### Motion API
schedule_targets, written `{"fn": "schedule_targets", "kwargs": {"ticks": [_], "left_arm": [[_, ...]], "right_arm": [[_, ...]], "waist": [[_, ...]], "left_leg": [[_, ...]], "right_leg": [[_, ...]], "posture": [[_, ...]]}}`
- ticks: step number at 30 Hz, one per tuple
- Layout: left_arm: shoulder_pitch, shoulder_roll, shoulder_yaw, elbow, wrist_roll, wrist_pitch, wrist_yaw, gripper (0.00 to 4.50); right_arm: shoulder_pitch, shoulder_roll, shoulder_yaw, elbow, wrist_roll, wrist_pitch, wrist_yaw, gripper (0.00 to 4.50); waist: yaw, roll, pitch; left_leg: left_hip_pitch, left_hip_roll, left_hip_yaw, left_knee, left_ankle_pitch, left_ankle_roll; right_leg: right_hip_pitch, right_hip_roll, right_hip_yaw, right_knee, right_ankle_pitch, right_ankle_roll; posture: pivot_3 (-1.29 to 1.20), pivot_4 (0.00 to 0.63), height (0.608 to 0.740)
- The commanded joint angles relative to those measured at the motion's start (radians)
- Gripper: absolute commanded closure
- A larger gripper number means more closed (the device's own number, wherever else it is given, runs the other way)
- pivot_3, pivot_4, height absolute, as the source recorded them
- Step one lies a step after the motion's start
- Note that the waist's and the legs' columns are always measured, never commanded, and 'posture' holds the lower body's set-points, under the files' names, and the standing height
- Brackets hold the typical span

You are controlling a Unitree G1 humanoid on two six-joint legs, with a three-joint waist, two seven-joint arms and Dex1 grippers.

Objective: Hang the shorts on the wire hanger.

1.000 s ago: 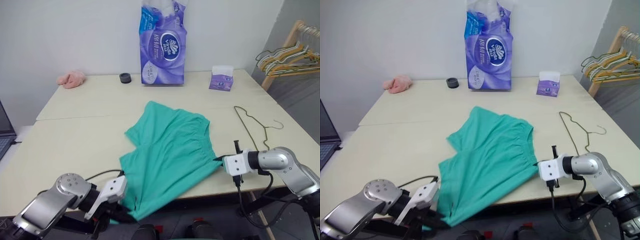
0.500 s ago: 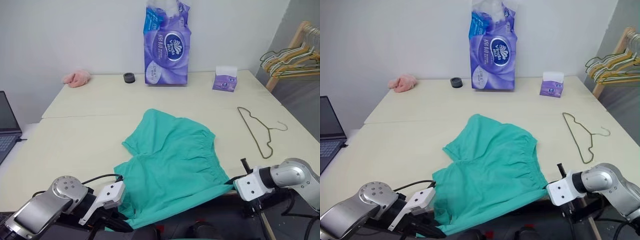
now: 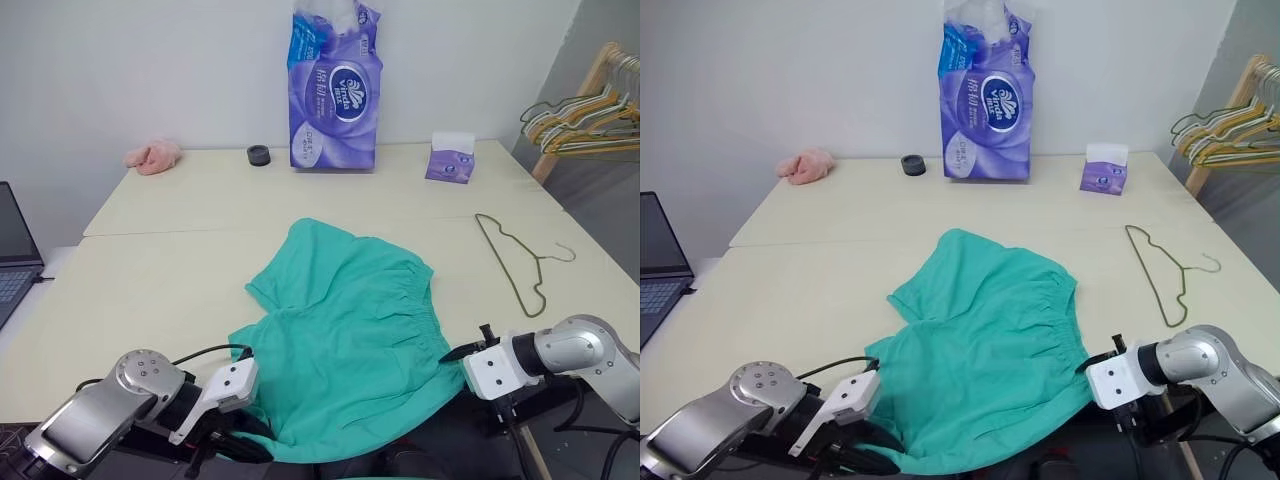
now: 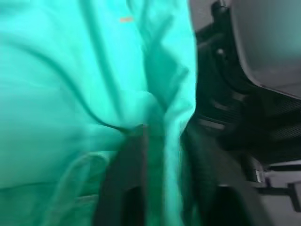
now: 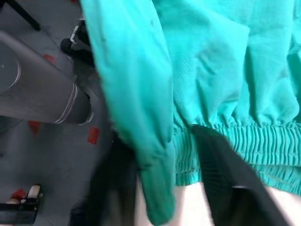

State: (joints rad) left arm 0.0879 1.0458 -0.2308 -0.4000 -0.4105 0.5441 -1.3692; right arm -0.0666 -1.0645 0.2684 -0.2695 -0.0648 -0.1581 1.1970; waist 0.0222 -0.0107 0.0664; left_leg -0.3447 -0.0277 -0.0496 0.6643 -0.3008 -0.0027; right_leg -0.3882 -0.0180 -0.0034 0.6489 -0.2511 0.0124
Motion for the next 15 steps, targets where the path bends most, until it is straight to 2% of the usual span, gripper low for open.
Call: {"fn": "schedule_targets", "kwargs": {"ticks": [1,4,5,7,8,12,15], "left_arm": [[-0.008,-0.01,0.003,-0.006,0.0,0.003,0.018,1.99],[-0.009,-0.026,0.009,-0.01,-0.012,0.008,0.032,1.09],[-0.008,-0.03,0.012,-0.014,-0.017,0.011,0.037,0.81],[-0.018,-0.062,0.024,-0.014,-0.033,0.019,0.065,0.15],[-0.027,-0.086,0.03,-0.014,-0.039,0.021,0.087,0.01],[-0.077,-0.179,0.043,-0.007,-0.022,-0.006,0.178,0.01],[-0.16,-0.27,0.052,0.011,-0.007,-0.014,0.275,0.01]], "right_arm": [[-0.009,-0.042,-0.052,-0.035,0.036,0.025,0.037,1.26],[-0.012,-0.065,-0.085,-0.033,0.044,0.017,0.041,0.19],[-0.01,-0.077,-0.106,-0.032,0.058,0.034,0.047,0.0],[-0.011,-0.096,-0.166,-0.021,0.11,0.085,0.054,0.0],[-0.016,-0.087,-0.209,-0.012,0.146,0.131,0.035,0.0],[-0.035,-0.016,-0.345,-0.016,0.288,0.387,-0.061,0.0],[-0.06,0.071,-0.441,-0.021,0.374,0.595,-0.188,0.0]], "waist": [[0.0,0.0,0.0],[0.0,0.0,0.0],[0.0,0.0,0.0],[0.0,0.001,0.0],[0.0,0.001,0.0],[0.001,-0.001,0.0],[0.004,-0.001,0.0]], "left_leg": [[0.0,0.0,0.0,0.0,0.0,0.0],[0.0,0.0,0.0,0.0,0.0,0.0],[0.0,0.0,0.0,0.0,0.0,0.0],[0.0,0.0,0.0,0.0,0.0,0.0],[0.0,0.0,0.0,0.0,0.0,0.0],[0.0,0.0,-0.001,0.001,0.0,0.0],[0.0,0.0,-0.001,0.001,0.0,0.0]], "right_leg": [[0.0,0.0,0.0,0.0,0.0,0.0],[0.0,0.0,0.0,0.0,0.0,0.0],[0.0,0.0,0.0,0.0,0.0,0.0],[0.0,0.0,0.0,0.0,0.0,0.0],[0.0,0.0,0.0,0.0,0.0,0.0],[0.001,0.0,0.0,0.0,0.0,0.0],[0.001,0.0,0.0,0.0,0.001,0.0]], "posture": [[0.01,0.024,0.74],[0.01,0.024,0.74],[0.01,0.024,0.74],[0.01,0.024,0.74],[0.01,0.025,0.74],[0.0,0.027,0.74],[0.0,0.029,0.74]]}}
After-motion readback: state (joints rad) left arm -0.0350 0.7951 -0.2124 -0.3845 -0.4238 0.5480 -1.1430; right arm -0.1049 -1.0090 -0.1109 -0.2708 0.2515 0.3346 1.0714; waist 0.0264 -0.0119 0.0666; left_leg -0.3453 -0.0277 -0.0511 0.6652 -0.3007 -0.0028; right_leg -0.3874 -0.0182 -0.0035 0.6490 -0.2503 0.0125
